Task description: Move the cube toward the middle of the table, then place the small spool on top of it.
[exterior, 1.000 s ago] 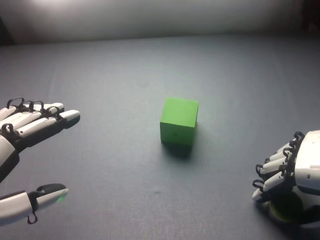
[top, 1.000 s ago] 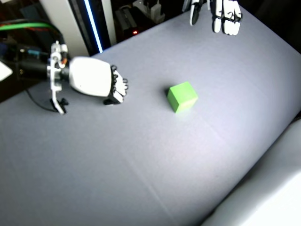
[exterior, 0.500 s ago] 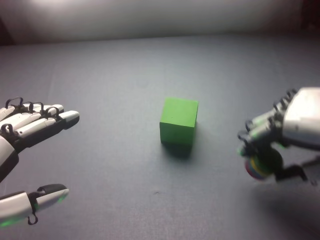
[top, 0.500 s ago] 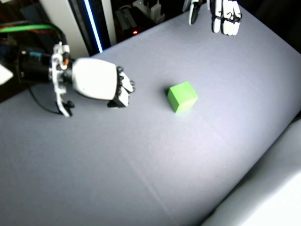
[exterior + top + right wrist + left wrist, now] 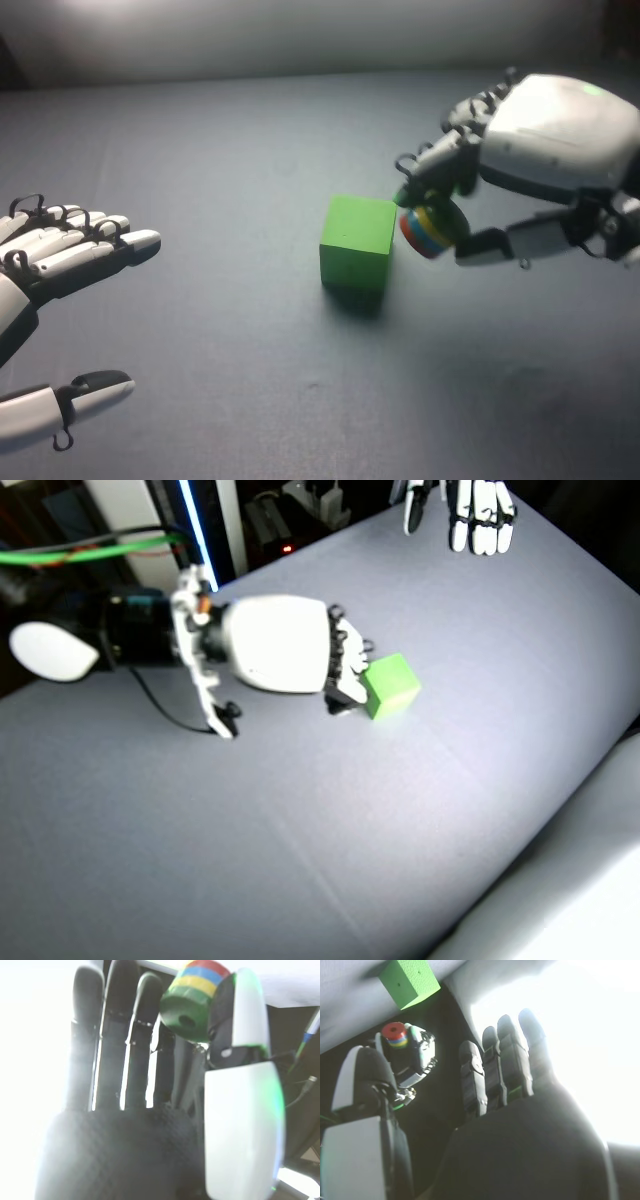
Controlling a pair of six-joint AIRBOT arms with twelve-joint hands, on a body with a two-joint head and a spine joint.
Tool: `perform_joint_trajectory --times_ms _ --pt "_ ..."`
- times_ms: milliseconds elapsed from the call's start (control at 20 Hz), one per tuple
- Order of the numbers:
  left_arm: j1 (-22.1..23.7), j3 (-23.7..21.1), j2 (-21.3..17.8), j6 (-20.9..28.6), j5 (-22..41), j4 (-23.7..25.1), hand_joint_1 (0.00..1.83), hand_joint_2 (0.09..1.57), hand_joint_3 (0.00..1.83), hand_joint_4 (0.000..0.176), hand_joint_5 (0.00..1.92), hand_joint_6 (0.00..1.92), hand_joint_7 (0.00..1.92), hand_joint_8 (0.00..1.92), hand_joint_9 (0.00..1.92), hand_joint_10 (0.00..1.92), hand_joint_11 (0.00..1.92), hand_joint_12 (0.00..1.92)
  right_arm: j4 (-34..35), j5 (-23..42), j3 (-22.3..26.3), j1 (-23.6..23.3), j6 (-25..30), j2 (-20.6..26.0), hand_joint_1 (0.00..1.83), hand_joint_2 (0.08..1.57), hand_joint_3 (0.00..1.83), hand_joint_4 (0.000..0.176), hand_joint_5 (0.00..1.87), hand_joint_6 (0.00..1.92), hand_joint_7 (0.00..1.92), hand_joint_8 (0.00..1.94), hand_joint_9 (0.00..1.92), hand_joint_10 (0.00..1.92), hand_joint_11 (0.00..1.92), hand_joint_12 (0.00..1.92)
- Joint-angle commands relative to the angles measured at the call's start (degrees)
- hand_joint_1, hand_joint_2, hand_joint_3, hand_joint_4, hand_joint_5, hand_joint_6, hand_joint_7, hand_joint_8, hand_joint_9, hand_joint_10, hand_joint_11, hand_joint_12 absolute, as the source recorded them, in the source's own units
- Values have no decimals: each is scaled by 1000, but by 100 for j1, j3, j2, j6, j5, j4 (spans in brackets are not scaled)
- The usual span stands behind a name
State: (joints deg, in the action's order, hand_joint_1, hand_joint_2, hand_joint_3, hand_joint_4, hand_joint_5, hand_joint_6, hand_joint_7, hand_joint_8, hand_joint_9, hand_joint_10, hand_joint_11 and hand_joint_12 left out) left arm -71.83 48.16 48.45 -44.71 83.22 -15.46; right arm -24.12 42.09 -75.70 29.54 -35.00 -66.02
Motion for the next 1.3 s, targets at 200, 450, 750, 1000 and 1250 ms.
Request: perform_joint_trajectory --times_ms 200,450,750,1000,1250 --pt "14 56 20 67 640 56 876 1078 0 71 379 2 311 3 261 3 12 460 -23 130 -378 -443 -58 -452 1276 1047 0 0 1151 539 1141 916 1012 912 717 1529" --pt "18 100 64 131 583 88 865 1079 0 61 378 1 311 2 265 3 19 463 -205 -308 -501 -733 -430 -721 1276 1030 0 0 1243 378 1154 874 993 1008 772 1559" --pt "20 107 77 159 550 113 868 1073 0 69 384 3 323 4 278 5 37 464 -230 -515 -582 -801 -613 -853 1192 1030 1 0 1172 655 996 1242 1043 1599 1034 1915" --pt "21 120 96 199 544 114 836 1084 2 79 380 1 324 2 285 6 50 461 -241 -637 -611 -837 -674 -915 1183 1046 1 0 1129 730 1015 1120 1038 1485 1023 1833" --pt "28 123 97 220 569 111 838 1078 0 75 380 0 315 0 269 0 30 451 -241 -740 -612 -840 -744 -952 1190 1031 0 0 1168 665 958 1324 946 1674 937 1914"
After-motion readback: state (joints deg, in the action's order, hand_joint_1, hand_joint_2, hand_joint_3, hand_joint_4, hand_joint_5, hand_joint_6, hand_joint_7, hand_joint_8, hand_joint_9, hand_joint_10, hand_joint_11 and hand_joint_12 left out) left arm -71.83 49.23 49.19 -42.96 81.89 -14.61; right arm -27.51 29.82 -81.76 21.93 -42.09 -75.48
